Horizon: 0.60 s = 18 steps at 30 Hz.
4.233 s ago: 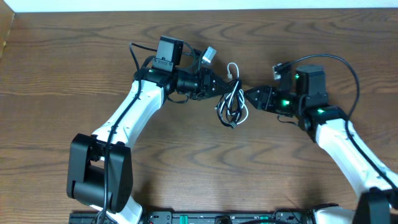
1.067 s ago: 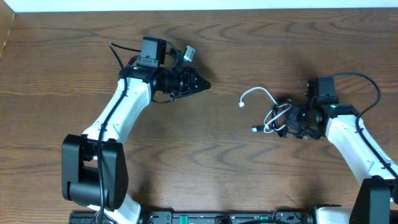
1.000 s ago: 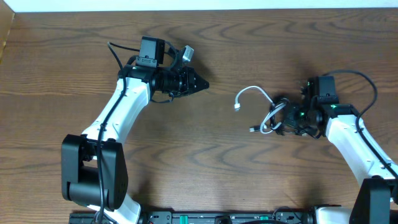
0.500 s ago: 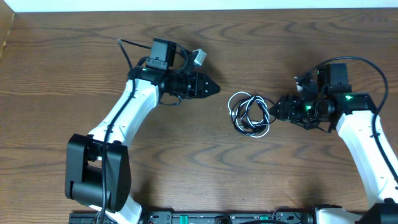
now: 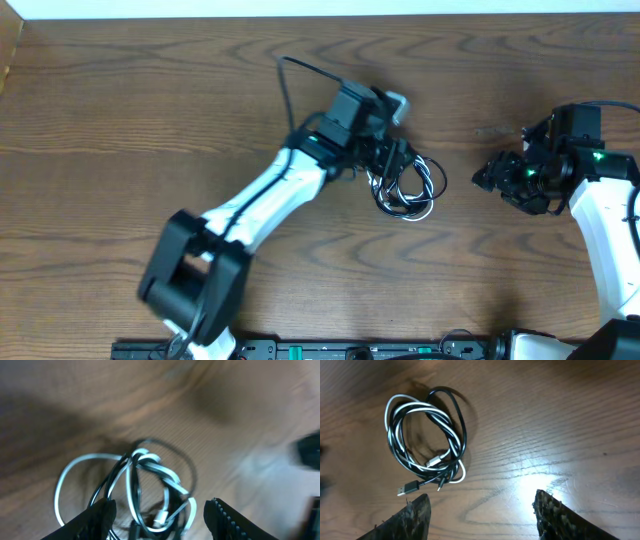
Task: Untangle cables
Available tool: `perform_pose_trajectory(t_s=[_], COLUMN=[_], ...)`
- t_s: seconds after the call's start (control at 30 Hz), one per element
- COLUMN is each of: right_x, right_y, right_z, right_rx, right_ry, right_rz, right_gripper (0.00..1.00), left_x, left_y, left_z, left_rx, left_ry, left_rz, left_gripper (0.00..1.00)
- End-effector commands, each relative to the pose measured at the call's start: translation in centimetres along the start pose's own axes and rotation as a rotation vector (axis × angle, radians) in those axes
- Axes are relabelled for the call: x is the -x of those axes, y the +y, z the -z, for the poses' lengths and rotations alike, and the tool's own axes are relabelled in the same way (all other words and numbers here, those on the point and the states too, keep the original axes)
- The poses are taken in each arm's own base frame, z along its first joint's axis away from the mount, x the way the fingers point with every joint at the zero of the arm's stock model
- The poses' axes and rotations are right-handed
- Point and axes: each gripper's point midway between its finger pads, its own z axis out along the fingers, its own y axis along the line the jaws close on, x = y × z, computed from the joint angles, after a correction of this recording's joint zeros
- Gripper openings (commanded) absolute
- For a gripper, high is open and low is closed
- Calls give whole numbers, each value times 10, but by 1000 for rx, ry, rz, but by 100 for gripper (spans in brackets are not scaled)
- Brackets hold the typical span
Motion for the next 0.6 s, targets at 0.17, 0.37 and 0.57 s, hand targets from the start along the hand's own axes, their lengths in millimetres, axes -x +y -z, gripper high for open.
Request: perform_pose_trajectory(t_s=[0.17,0.37,0.57], right_x=[3,2,2], right_y=[-2,-3,-3], right_z=[7,7,7], right_rx=[-13,-15,-15], right_ry=[-14,-10,-9], right_rz=[24,22,30], right_gripper=[63,62,62], left_x=[-47,-68,-68], left_y=[25,21,28], left_z=[-56,-71,-71], left_rx=[158,151,195], left_ry=[132,188,182], left_rz=[-80,-87,-89], left_gripper=[57,42,19])
